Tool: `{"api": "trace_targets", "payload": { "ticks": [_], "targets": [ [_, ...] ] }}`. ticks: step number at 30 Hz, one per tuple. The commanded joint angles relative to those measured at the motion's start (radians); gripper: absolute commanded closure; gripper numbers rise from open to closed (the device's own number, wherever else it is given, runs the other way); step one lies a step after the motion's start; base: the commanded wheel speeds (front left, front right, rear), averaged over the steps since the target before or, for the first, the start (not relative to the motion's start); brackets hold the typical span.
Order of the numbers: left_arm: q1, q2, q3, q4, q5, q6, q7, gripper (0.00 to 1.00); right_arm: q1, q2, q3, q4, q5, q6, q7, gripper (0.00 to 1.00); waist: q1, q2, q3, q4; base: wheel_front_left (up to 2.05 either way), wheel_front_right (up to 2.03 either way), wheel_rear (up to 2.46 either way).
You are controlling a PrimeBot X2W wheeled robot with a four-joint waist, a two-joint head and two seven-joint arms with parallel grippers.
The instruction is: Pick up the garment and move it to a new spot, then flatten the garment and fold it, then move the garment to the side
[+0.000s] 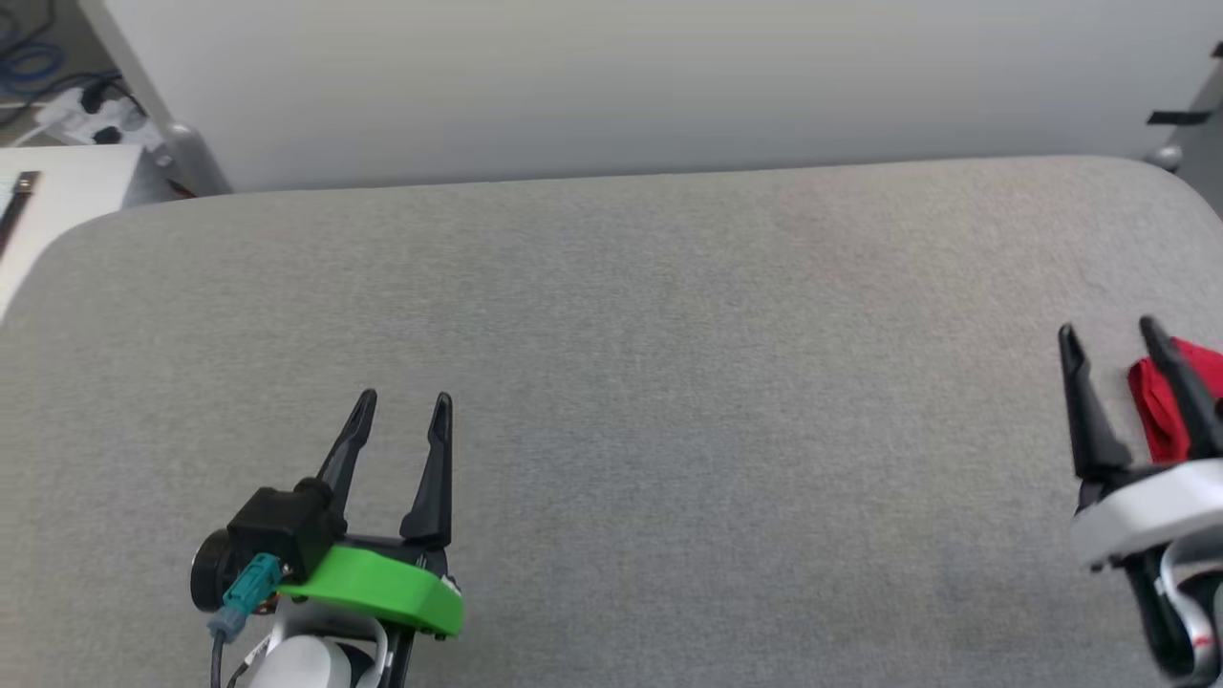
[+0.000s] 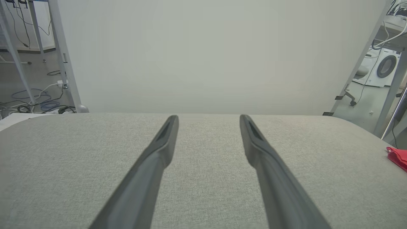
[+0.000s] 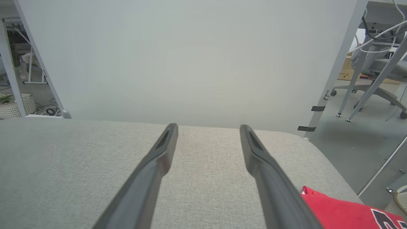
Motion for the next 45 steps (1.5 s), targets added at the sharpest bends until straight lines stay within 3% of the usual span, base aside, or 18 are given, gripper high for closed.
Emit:
{"api": "trace_targets", "payload": {
  "ticks": [1, 10, 16, 45],
  "targets": [
    [0.023, -0.010, 0.007, -0.002, 0.013, -0.010, -0.006, 0.00, 0.036, 0.028, -0.006, -0.016, 0.002, -0.001, -0.022, 0.00, 0.0001, 0.0001, -0.044, 0.049, 0.00, 0.00, 0.00],
    [0.101, -0.057, 0.065, 0.013, 0.050, -0.053, -0.006, 0.00, 0.173, 0.142, -0.009, 0.023, 0.004, -0.001, -0.129, 0.00, 0.0001, 0.0001, -0.079, 0.081, 0.00, 0.00, 0.00],
    [0.122, -0.080, 0.090, 0.040, 0.074, -0.073, -0.006, 0.00, 0.195, 0.167, 0.010, 0.081, 0.000, -0.001, -0.171, 0.00, 0.0001, 0.0001, -0.092, 0.088, 0.00, 0.00, 0.00],
    [0.112, -0.118, 0.122, 0.041, 0.100, -0.099, -0.006, 0.00, 0.178, 0.158, 0.049, 0.095, -0.002, -0.001, -0.181, 0.00, 0.0001, 0.0001, -0.075, 0.080, 0.00, 0.00, 0.00]
  ]
}}
